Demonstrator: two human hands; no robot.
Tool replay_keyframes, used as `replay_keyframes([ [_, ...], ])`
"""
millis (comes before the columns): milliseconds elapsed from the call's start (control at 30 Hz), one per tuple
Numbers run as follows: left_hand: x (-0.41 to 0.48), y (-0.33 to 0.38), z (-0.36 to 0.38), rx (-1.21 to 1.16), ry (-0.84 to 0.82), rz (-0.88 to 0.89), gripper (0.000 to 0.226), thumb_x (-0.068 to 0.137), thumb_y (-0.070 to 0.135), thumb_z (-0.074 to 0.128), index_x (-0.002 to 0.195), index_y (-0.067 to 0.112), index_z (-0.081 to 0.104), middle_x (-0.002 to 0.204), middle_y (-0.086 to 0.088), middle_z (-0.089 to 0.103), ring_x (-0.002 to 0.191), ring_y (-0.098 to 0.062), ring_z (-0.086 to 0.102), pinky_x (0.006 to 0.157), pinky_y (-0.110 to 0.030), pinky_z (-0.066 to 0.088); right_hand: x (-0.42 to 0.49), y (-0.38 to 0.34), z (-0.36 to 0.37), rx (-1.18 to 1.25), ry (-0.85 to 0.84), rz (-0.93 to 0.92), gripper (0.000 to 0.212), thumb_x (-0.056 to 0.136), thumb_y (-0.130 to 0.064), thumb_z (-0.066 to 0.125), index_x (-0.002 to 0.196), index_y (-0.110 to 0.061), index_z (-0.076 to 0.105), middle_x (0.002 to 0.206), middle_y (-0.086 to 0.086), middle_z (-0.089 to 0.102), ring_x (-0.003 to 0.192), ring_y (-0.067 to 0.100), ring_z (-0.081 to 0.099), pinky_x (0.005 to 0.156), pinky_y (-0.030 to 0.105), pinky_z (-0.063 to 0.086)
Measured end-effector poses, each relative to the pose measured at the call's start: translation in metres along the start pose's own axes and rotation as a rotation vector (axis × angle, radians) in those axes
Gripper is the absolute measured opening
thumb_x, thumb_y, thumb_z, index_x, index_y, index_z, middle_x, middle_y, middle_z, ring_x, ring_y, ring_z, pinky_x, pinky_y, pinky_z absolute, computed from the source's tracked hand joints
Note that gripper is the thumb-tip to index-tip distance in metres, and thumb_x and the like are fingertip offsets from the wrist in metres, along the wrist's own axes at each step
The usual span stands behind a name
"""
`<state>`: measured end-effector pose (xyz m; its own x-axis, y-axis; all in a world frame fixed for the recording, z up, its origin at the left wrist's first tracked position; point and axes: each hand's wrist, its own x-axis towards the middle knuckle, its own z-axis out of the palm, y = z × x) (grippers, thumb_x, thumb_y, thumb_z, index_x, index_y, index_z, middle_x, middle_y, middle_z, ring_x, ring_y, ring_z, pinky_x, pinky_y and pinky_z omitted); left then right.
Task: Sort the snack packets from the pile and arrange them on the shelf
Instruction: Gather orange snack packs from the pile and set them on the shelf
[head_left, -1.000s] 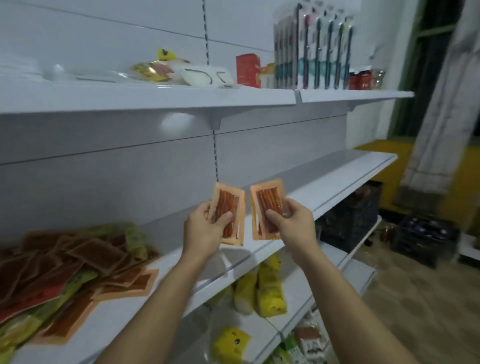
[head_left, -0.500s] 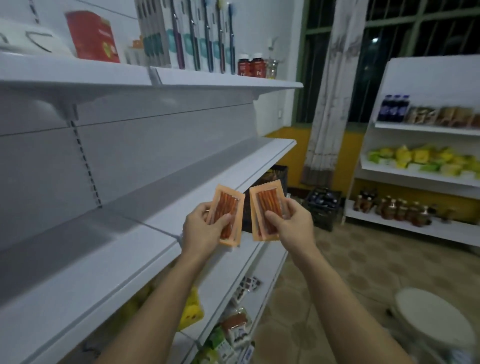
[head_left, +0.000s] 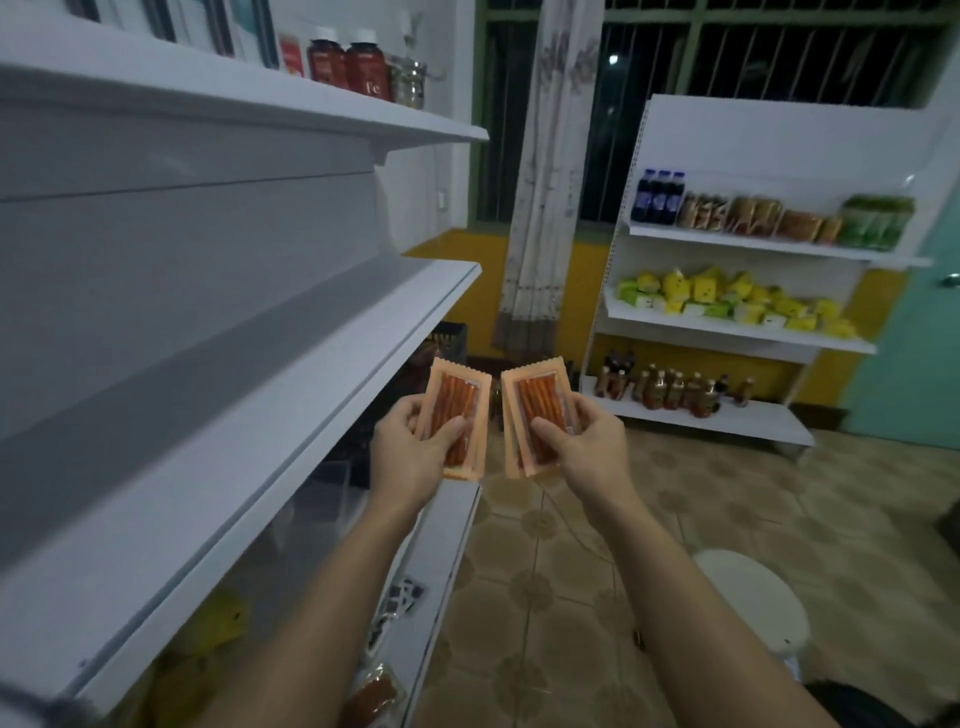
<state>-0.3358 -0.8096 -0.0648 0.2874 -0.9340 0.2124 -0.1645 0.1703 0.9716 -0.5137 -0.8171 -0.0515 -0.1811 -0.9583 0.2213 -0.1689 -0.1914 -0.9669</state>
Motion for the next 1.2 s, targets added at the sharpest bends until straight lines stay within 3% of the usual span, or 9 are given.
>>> replay_keyframes([
  [200, 0.097, -0.012, 0.049, -0.003, -0.058, 0.006, 0.026, 0.085, 0.020, 0.075, 0.108, 0.023, 0.063, 0.099, 0.006, 0.071, 0.092, -0.010, 0.070, 0.081, -0.036, 0.060, 0.099, 0.015, -0.005, -0.024, 0.090, 0.017, 0.024, 0.089, -0.012, 0.069, 0.107, -0.027, 0.061, 0.099, -0.011, 0.066, 0.093, 0.004, 0.063, 0.080, 0.028, 0.054],
  [467, 0.164, -0.022, 0.130, 0.011, -0.145, 0.015, 0.024, 0.085, 0.018, 0.075, 0.104, 0.025, 0.062, 0.100, 0.003, 0.071, 0.093, -0.013, 0.070, 0.084, -0.043, 0.059, 0.183, 0.048, -0.047, -0.026, 0.181, 0.042, 0.025, 0.089, -0.011, 0.069, 0.109, -0.024, 0.063, 0.100, -0.008, 0.068, 0.091, 0.004, 0.064, 0.067, 0.019, 0.050],
  [633, 0.204, -0.026, 0.197, 0.037, -0.136, 0.029, 0.027, 0.084, 0.016, 0.076, 0.106, 0.024, 0.061, 0.102, 0.002, 0.070, 0.095, -0.014, 0.069, 0.085, -0.043, 0.059, 0.248, 0.075, -0.081, -0.012, 0.183, 0.032, 0.022, 0.088, -0.010, 0.070, 0.103, -0.026, 0.064, 0.099, -0.005, 0.070, 0.093, 0.011, 0.067, 0.077, 0.032, 0.057],
  [833, 0.258, -0.021, 0.272, 0.081, -0.082, 0.056, 0.033, 0.083, 0.019, 0.077, 0.113, 0.016, 0.063, 0.102, 0.005, 0.070, 0.092, -0.009, 0.068, 0.082, -0.038, 0.059, 0.343, 0.097, -0.117, -0.024, 0.122, 0.007, 0.026, 0.088, -0.012, 0.070, 0.112, -0.021, 0.066, 0.101, -0.007, 0.071, 0.094, 0.010, 0.067, 0.082, 0.035, 0.057],
  [1000, 0.301, -0.023, 0.295, 0.099, 0.013, 0.014, 0.036, 0.082, 0.020, 0.078, 0.114, 0.016, 0.062, 0.103, 0.003, 0.071, 0.094, -0.012, 0.069, 0.084, -0.041, 0.059, 0.411, 0.103, -0.112, -0.016, 0.010, -0.014, 0.028, 0.089, -0.013, 0.070, 0.115, -0.021, 0.064, 0.101, -0.009, 0.069, 0.094, 0.006, 0.065, 0.068, 0.021, 0.051],
  [1200, 0.356, -0.037, 0.278, 0.094, 0.128, -0.054, 0.031, 0.084, 0.017, 0.076, 0.111, 0.017, 0.060, 0.103, 0.002, 0.071, 0.090, -0.010, 0.071, 0.076, -0.032, 0.060, 0.473, 0.113, -0.057, 0.001, -0.131, -0.022, 0.025, 0.088, -0.014, 0.071, 0.110, -0.024, 0.064, 0.101, -0.008, 0.071, 0.094, 0.010, 0.068, 0.081, 0.035, 0.058],
])
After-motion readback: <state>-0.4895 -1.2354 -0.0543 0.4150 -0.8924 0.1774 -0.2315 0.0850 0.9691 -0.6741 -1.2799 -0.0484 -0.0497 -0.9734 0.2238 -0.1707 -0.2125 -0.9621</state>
